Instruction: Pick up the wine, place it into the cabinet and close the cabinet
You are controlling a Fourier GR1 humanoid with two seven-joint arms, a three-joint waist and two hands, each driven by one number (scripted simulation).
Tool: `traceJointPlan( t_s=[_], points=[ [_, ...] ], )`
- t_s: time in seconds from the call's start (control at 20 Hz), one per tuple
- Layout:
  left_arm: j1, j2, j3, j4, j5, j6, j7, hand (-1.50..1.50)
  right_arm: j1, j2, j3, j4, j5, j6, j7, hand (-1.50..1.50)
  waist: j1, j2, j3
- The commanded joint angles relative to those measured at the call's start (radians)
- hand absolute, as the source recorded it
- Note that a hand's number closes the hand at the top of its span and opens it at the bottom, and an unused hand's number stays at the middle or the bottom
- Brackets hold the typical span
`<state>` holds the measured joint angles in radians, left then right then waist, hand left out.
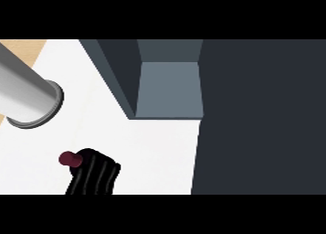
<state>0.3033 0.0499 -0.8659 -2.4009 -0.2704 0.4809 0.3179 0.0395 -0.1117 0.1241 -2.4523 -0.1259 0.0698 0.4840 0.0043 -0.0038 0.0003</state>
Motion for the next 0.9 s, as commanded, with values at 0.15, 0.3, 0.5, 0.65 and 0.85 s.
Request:
traceJointPlan(
  t_s=[0.15,0.3,0.5,0.65,0.85],
  points=[
    [0.031,0.069,0.019,-0.171,-0.058,0.03,0.037,-1.5,-0.085,0.022,0.063,-0.07,0.07,-0.064,0.101,-1.5,0.006,0.0,-0.001],
    [0.02,0.102,0.144,-0.198,0.016,0.017,0.035,-1.5,-0.011,-0.012,-0.001,-0.149,-0.017,-0.032,0.116,-1.5,-0.006,0.0,-0.001],
    [0.032,0.12,0.189,-0.202,0.047,0.03,0.04,-1.5,-0.017,-0.002,0.018,-0.123,0.013,-0.037,0.097,-1.5,-0.001,0.0,-0.001],
    [0.075,0.148,0.212,-0.166,0.116,0.021,-0.033,-1.5,-0.032,0.0,-0.004,-0.131,0.011,-0.051,0.116,-1.5,-0.001,0.0,-0.001],
    [0.066,0.165,0.323,-0.187,0.19,-0.001,-0.019,-1.5,-0.005,0.003,0.018,-0.144,0.021,-0.039,0.105,-1.5,-0.004,0.0,-0.001]
  ],
)
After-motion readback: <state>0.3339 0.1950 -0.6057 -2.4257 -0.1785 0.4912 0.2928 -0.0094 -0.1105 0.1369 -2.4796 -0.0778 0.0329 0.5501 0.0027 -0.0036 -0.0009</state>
